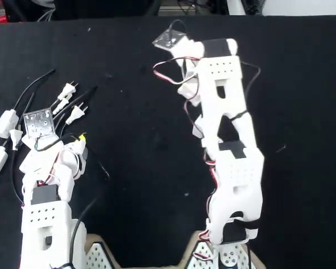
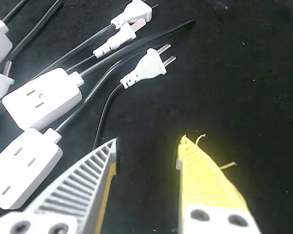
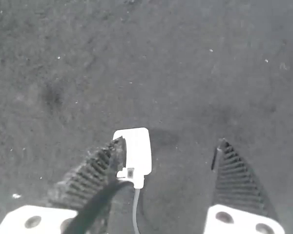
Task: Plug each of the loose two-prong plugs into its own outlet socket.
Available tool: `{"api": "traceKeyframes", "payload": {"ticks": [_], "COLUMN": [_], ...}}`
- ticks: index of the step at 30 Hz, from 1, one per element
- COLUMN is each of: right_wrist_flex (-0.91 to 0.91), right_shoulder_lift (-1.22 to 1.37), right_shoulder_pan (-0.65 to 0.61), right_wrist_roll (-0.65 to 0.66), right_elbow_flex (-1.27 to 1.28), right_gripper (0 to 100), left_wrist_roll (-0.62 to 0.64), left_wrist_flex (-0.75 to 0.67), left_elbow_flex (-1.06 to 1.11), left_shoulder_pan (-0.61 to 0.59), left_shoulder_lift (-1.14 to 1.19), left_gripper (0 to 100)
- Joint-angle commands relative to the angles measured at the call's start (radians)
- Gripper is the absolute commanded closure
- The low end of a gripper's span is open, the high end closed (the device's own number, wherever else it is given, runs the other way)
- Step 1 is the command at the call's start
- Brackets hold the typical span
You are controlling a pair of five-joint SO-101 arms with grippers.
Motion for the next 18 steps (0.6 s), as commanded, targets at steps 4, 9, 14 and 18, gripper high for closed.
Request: {"api": "traceKeyframes", "payload": {"ticks": [4, 9, 14, 18], "right_wrist_flex": [0.034, -0.015, -0.278, -0.560], "right_shoulder_lift": [-0.153, -0.374, -0.611, -0.765], "right_shoulder_pan": [0.100, 0.089, 0.083, 0.074], "right_wrist_roll": [-0.020, -0.020, -0.020, -0.035], "right_elbow_flex": [0.047, 0.367, 0.812, 1.158], "right_gripper": [72.6, 72.6, 72.6, 72.6], "left_wrist_roll": [0.000, 0.000, 0.000, 0.000], "left_wrist_flex": [-0.018, -0.020, -0.020, -0.020], "left_elbow_flex": [-0.004, -0.005, -0.005, -0.005], "left_shoulder_pan": [-0.010, -0.010, -0.008, -0.008], "left_shoulder_lift": [-0.015, -0.015, -0.015, -0.015], "left_gripper": [80, 80, 80, 80]}}
